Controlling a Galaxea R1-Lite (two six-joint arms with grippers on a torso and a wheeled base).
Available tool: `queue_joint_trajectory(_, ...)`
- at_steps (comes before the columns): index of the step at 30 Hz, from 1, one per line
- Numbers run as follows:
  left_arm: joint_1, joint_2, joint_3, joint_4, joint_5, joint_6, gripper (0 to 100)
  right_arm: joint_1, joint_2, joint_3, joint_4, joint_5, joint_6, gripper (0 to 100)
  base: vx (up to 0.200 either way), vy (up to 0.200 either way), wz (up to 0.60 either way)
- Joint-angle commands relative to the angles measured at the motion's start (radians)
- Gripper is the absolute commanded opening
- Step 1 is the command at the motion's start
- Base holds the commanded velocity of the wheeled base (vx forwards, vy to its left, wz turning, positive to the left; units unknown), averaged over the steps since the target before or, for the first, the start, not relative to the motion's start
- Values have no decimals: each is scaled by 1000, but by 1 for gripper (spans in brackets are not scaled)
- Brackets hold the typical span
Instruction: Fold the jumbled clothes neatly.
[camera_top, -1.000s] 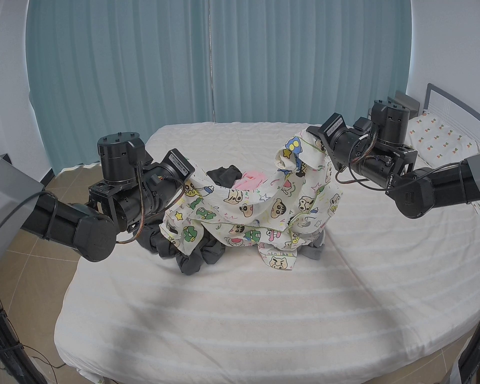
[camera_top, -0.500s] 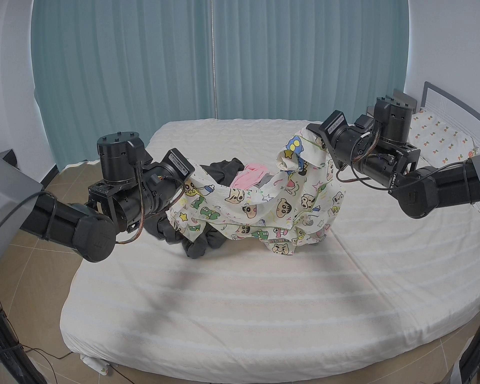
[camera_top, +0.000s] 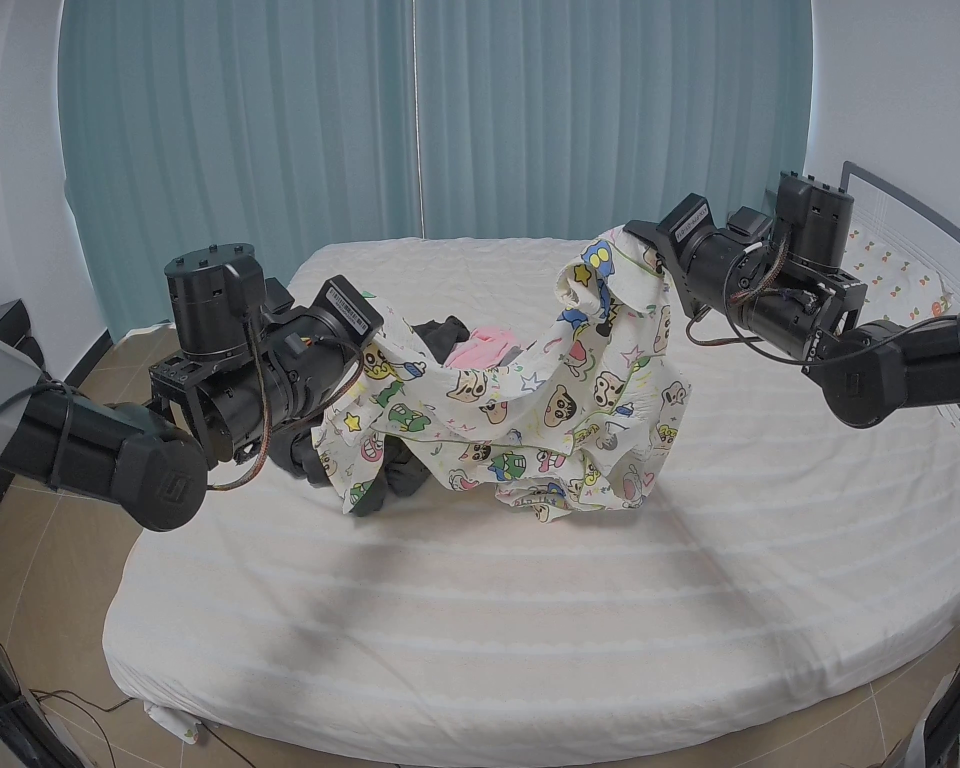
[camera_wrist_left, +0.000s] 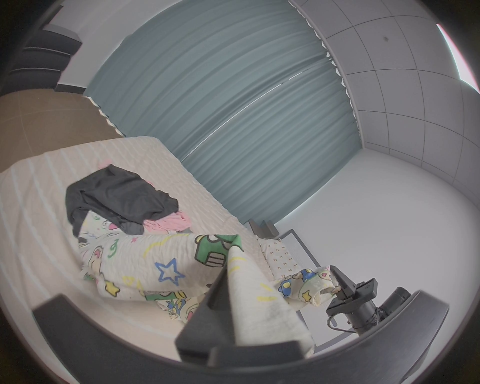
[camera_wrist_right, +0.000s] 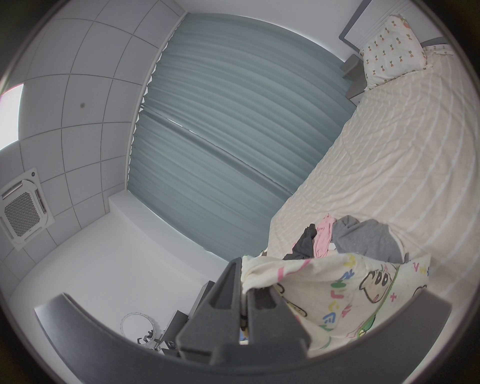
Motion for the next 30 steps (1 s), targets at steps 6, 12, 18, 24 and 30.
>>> queue_joint_trajectory(6,-32,-17,-10,-3,4,3,0,-13,-47,-11,0,5,2,0,0,-200,0)
queue_joint_trajectory(12,-37,-17,-17,-5,4,1,0,-27,-64,-17,-4,5,2,0,0,-200,0)
queue_joint_trajectory(18,-51,-26,-19,-5,3,0,0,-33,-88,-15,-16,8,0,0,0,-200,0)
queue_joint_trajectory(24,-66,-28,-42,-5,4,-14,0,-40,-97,-17,-17,8,0,0,0,-200,0)
queue_joint_trajectory(30,-66,-24,-51,-5,4,-29,0,-63,-102,-17,-17,12,0,0,0,-200,0)
